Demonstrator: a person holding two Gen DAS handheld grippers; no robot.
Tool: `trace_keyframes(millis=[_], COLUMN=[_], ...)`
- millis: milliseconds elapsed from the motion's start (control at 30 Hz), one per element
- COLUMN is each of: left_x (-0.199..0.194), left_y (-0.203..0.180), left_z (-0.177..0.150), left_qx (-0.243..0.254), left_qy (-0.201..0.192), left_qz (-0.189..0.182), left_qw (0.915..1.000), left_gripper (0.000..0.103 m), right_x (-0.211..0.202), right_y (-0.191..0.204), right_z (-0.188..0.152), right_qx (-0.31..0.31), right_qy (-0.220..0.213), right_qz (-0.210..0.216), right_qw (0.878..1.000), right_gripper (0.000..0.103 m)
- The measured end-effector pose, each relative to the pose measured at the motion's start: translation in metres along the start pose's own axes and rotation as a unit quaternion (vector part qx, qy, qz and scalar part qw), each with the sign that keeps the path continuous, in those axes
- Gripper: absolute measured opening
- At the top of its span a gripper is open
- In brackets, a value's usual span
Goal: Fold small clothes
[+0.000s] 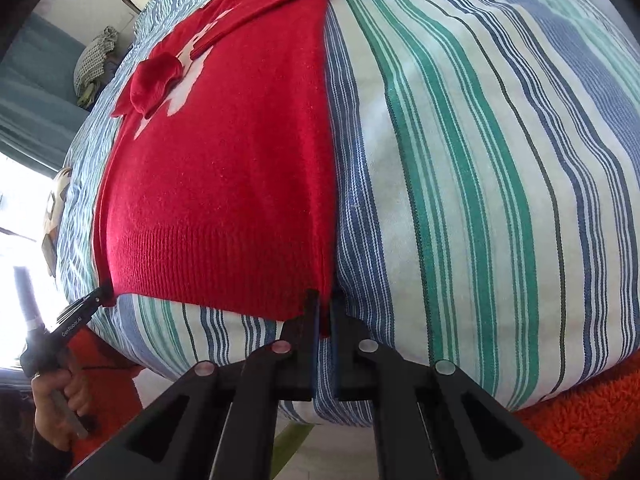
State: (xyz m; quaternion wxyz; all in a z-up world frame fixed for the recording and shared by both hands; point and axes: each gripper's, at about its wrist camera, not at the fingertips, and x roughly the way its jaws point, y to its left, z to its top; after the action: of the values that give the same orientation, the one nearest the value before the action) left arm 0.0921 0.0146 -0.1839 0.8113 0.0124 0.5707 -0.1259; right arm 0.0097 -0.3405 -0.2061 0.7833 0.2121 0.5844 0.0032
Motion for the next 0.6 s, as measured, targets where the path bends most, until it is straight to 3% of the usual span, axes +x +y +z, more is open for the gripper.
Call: trace_keyframes(millis=[333, 600], left_x=[-0.005, -0.004], left_y=[0.021, -0.003], left_z=[-0.007, -0.004], left_qx=[-0.035, -0.006], left_qy=[0.012, 0.001], left_qz=[-0.033, 0.023], left_qw=[0.9987, 0.9997], left_gripper=[0.002, 0.006], right_x=[0.0, -0.001], right_y=[-0.001, 0.012], right_z=[0.0, -0.002], right_qx=[0.004, -0.026], right_qy=[0.004, -0.009], right_qz=[-0.001, -0.032], right_qw=[1.0, 0.999], right_gripper=[0.004, 0.003])
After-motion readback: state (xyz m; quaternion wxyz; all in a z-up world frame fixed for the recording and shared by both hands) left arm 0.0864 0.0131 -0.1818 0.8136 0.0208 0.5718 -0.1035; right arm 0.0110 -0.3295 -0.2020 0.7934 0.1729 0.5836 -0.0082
